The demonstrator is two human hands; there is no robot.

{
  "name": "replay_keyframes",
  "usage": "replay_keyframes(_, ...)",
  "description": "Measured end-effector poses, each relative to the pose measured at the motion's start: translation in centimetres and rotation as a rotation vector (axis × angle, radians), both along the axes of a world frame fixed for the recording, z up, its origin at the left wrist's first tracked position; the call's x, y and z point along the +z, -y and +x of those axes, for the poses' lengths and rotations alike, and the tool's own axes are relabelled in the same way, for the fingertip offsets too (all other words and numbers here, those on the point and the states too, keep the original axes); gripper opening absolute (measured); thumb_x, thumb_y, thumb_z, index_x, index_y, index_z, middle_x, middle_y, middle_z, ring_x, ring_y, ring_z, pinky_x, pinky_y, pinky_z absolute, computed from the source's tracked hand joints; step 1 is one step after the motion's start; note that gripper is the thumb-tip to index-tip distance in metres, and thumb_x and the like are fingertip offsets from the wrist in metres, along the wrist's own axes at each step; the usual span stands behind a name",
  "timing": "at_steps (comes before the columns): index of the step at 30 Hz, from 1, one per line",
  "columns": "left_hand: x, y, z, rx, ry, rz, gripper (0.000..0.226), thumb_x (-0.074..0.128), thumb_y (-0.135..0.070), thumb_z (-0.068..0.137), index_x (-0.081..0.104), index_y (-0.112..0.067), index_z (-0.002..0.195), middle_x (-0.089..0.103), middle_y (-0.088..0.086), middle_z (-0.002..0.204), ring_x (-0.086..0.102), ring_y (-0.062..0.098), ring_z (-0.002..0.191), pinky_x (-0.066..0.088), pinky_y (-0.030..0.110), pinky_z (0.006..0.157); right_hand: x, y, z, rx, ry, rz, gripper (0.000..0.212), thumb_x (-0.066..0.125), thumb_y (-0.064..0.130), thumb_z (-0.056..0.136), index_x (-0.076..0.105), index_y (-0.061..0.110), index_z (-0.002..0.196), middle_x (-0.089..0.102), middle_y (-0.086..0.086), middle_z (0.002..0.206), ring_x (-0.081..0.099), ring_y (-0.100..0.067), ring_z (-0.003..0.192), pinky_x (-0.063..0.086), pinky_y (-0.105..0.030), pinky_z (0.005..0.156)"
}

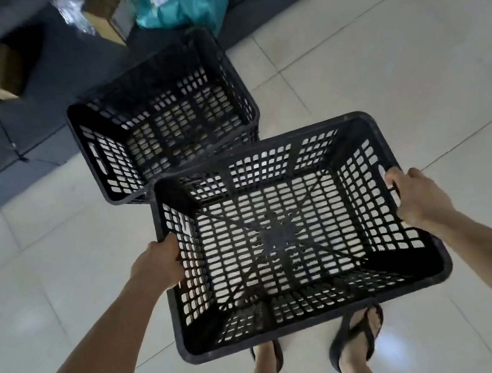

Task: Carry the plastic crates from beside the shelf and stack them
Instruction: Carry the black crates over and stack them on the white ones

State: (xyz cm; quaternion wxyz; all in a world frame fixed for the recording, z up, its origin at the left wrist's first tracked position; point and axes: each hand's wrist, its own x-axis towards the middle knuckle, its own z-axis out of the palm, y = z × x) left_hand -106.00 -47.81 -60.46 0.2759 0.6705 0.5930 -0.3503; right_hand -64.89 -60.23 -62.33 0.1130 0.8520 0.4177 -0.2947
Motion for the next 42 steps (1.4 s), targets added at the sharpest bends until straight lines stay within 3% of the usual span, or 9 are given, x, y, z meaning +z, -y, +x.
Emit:
replay_keyframes(6,13.8,-0.8,9.6,-0.028,0.004,0.093,0.024,0.052,-0.015,0.084,0.050,-0.010,0.107,0.059,0.014,0.111,0.059,0.034,0.103,0.053,0.043,0.087,13.2,1.1,8.5,-0.045,0.029,0.022,0.044,0.048,-0.008,0.079,0.043,0.019,0.113,0.039,-0.006,0.097,0.049,-0.029,0.082,0.044,-0.035,0.067)
replay_keyframes(13,28.8,-3.8,23.1,-0.102,0.005,0.164,0.027,0.053,-0.016,0.086,0.054,-0.010,0.113,0.060,0.016,0.121,0.059,0.033,0.111,0.050,0.039,0.090,26.2,-2.0,21.4,-0.016,0.060,0.119,0.046,0.046,-0.006,0.082,0.040,0.017,0.122,0.035,-0.008,0.098,0.056,-0.035,0.093,0.051,-0.038,0.076)
replay_keyframes(19,37.7,-10.3,36.8,-0.141,0.022,0.163,0.035,0.044,-0.010,0.091,0.053,-0.008,0.124,0.055,0.016,0.128,0.062,0.036,0.112,0.052,0.039,0.086,32.7,-8.3,36.0,0.013,0.104,0.119,0.031,0.051,0.003,0.081,0.036,0.025,0.098,0.037,-0.010,0.098,0.047,-0.025,0.068,0.052,-0.041,0.086)
replay_keyframes(21,39.5,-13.5,41.1,-0.152,0.034,0.152,0.035,0.045,-0.009,0.091,0.053,-0.007,0.125,0.054,0.016,0.128,0.062,0.035,0.111,0.054,0.040,0.086,34.6,-11.1,40.6,0.005,0.128,0.097,0.032,0.050,0.004,0.080,0.034,0.027,0.096,0.035,-0.006,0.091,0.047,-0.024,0.068,0.052,-0.038,0.084)
replay_keyframes(24,42.0,-18.6,47.8,-0.158,0.066,0.085,0.035,0.048,-0.007,0.092,0.053,-0.003,0.126,0.057,0.018,0.127,0.067,0.033,0.101,0.058,0.038,0.074,37.2,-15.0,47.4,-0.010,0.151,0.085,0.031,0.049,0.004,0.079,0.034,0.026,0.094,0.034,-0.001,0.078,0.051,-0.025,0.073,0.052,-0.037,0.080)
replay_keyframes(29,45.1,-27.3,59.9,-0.185,0.129,0.061,0.033,0.049,-0.008,0.095,0.053,-0.002,0.127,0.059,0.018,0.127,0.068,0.029,0.099,0.052,0.024,0.053,40.9,-22.8,59.7,-0.016,0.162,0.113,0.028,0.046,0.004,0.078,0.034,0.024,0.094,0.050,-0.009,0.085,0.055,-0.031,0.089,0.049,-0.036,0.081)
replay_keyframes(34,47.0,-36.8,71.4,-0.082,0.231,0.119,0.026,0.056,-0.010,0.089,0.058,-0.007,0.115,0.060,0.012,0.100,0.065,0.026,0.076,0.061,0.035,0.068,43.6,-32.5,71.6,-0.021,0.184,0.102,0.033,0.049,0.003,0.077,0.034,0.024,0.096,0.058,-0.015,0.104,0.056,-0.030,0.093,0.046,-0.033,0.080)
replay_keyframes(38,48.2,-45.1,79.9,-0.062,0.222,0.217,0.024,0.056,-0.014,0.088,0.062,-0.007,0.110,0.064,0.014,0.109,0.071,0.030,0.094,0.062,0.037,0.076,45.7,-42.6,80.5,0.039,0.185,0.111,0.032,0.050,0.001,0.077,0.036,0.021,0.098,0.057,-0.011,0.103,0.055,-0.028,0.090,0.044,-0.031,0.076)
replay_keyframes(42,49.6,-53.6,86.8,-0.046,0.197,0.340,0.026,0.057,-0.015,0.087,0.065,-0.009,0.110,0.066,0.013,0.113,0.068,0.030,0.093,0.058,0.034,0.077,47.6,-53.9,88.3,0.104,0.162,0.176,0.030,0.049,-0.001,0.080,0.034,0.019,0.098,0.056,-0.012,0.103,0.051,-0.026,0.088,0.039,-0.029,0.072)
